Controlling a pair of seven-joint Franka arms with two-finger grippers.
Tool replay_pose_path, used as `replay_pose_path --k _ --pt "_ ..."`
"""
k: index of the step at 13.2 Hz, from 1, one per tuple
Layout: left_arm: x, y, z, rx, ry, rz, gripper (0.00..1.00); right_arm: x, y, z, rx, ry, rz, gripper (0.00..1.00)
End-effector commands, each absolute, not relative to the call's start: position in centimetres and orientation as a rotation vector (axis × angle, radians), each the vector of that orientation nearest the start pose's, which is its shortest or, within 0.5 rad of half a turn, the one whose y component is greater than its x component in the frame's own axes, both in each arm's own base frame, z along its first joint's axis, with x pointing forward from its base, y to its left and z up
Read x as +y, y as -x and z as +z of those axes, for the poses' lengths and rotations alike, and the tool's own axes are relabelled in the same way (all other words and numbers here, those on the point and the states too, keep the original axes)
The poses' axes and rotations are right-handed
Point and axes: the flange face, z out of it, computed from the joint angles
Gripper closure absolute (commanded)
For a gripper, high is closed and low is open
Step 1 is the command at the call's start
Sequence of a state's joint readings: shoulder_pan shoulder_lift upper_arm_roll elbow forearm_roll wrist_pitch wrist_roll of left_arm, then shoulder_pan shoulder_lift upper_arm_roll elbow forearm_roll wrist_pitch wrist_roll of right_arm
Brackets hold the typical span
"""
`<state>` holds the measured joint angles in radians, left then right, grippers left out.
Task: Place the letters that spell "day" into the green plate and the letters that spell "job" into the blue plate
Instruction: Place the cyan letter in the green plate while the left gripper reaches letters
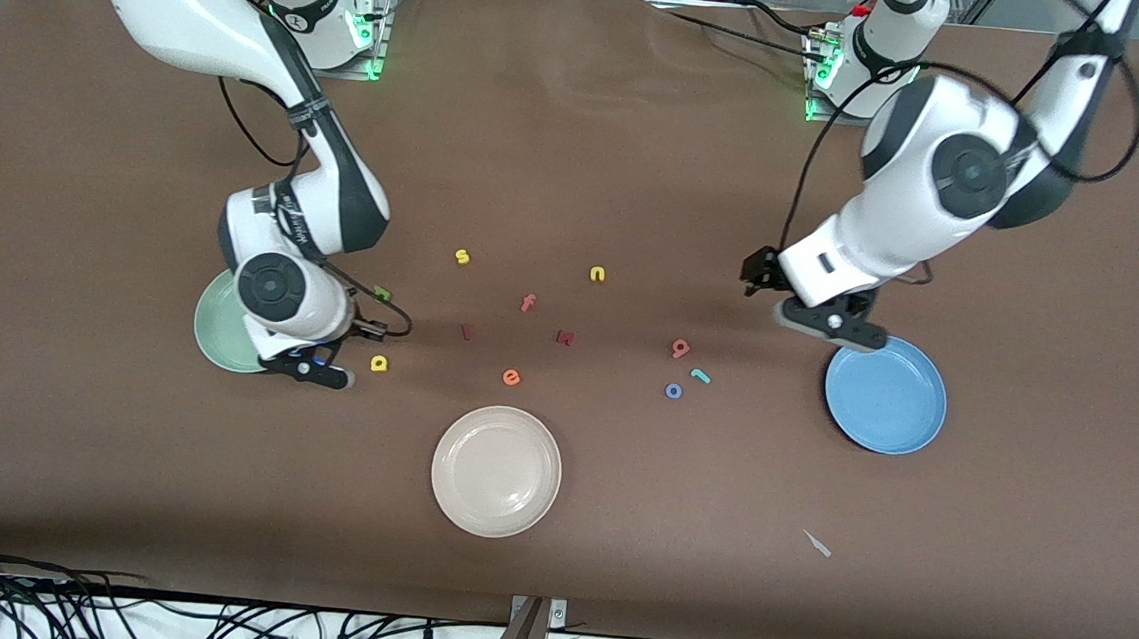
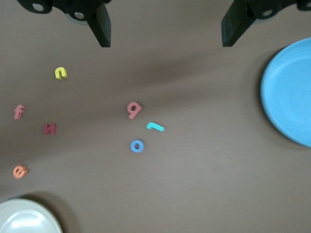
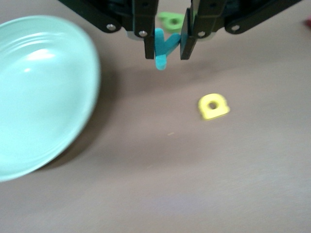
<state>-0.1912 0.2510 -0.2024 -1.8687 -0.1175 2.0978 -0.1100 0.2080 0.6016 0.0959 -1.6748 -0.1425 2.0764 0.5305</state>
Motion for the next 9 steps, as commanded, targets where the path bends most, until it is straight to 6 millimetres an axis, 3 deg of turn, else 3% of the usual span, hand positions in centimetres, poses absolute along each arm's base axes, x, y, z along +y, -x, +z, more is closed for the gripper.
replay_pose_path --k 1,3,4,6,9 --pt "-24.6 -57.6 33.8 0.363 3.252 0.161 0.00 15.4 -62.7 25.1 0.122 3.289 0.290 0.92" --pt "-24.4 -57.9 28.2 0.354 3.220 0.265 0.00 12.9 -62.2 25.4 0.046 3.287 0.264 0.92" --pt "-23.8 -58.3 27.5 0.349 3.217 0.252 0.00 12.0 -61.5 25.4 -0.004 3.282 0.228 0.92" --pt "-25.6 -58.6 26.0 0.370 3.229 0.153 0.00 9.1 -59.7 24.8 -0.116 3.271 0.132 0.92" --pt "-25.2 -60.2 23.1 0.341 3.228 0.051 0.00 5.7 -58.1 23.2 -0.254 3.233 0.071 0.91"
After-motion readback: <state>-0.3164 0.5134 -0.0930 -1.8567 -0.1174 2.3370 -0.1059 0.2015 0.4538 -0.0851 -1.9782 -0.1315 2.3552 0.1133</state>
